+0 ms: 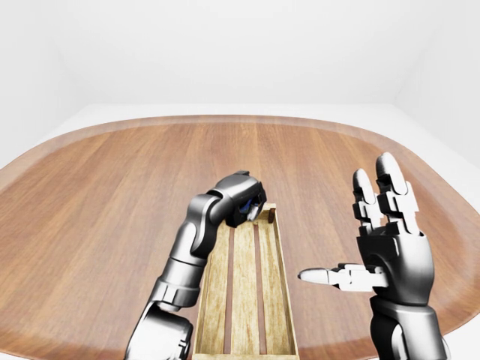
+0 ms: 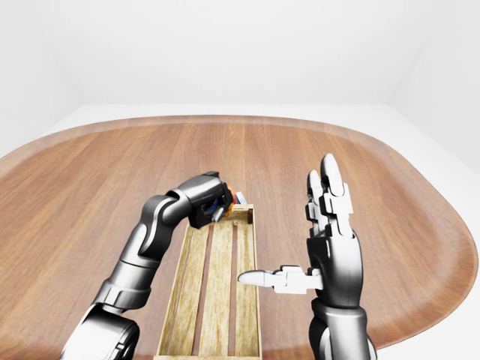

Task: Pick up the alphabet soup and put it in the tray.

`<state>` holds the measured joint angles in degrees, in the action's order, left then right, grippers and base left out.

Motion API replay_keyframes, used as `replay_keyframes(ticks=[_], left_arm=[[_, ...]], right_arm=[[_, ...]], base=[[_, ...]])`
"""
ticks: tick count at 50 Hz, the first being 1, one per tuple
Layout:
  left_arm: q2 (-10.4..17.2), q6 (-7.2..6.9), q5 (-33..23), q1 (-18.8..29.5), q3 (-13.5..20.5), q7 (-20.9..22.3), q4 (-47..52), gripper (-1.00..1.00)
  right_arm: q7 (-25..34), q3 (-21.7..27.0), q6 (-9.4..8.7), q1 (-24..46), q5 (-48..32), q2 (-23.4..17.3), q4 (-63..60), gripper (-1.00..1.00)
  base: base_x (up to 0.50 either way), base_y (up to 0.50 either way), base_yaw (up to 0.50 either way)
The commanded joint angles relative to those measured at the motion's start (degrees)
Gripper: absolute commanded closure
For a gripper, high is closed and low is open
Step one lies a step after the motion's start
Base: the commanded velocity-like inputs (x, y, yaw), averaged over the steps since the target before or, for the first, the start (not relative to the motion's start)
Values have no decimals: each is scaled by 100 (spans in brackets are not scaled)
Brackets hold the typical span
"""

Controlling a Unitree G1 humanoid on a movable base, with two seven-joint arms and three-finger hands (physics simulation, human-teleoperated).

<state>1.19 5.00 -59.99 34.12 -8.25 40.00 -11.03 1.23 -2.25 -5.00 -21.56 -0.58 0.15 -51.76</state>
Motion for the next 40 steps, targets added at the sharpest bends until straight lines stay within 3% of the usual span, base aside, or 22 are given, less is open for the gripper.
replay_keyframes(ticks=[1, 7, 12, 27, 35, 40], left_arm=[[-110, 0, -106, 95, -62, 0, -1065, 92], [-196, 0, -135, 95, -144, 0, -1250, 92], [-271, 0, -228, -266, -287, 0, -1016, 92], [-318, 0, -776, -239, -379, 0, -1654, 91], [-188, 0, -1227, -181, -377, 0, -2068, 91], [-271, 0, -1297, -84, -343, 0, -2275, 89]], right_arm=[[10, 28, 0, 6, 11, 5, -20, -96], [54, 104, 0, -9, 45, 26, -36, -96], [81, 118, 0, 2, 52, 40, -9, -97], [85, 121, 0, 39, 44, 58, 34, -96], [89, 140, 0, 7, 68, 65, -3, -97], [81, 118, 0, 10, 55, 57, 3, -96]], base=[[0, 0, 0], [0, 0, 0], [0, 0, 0], [0, 0, 0], [0, 0, 0], [0, 0, 0]])
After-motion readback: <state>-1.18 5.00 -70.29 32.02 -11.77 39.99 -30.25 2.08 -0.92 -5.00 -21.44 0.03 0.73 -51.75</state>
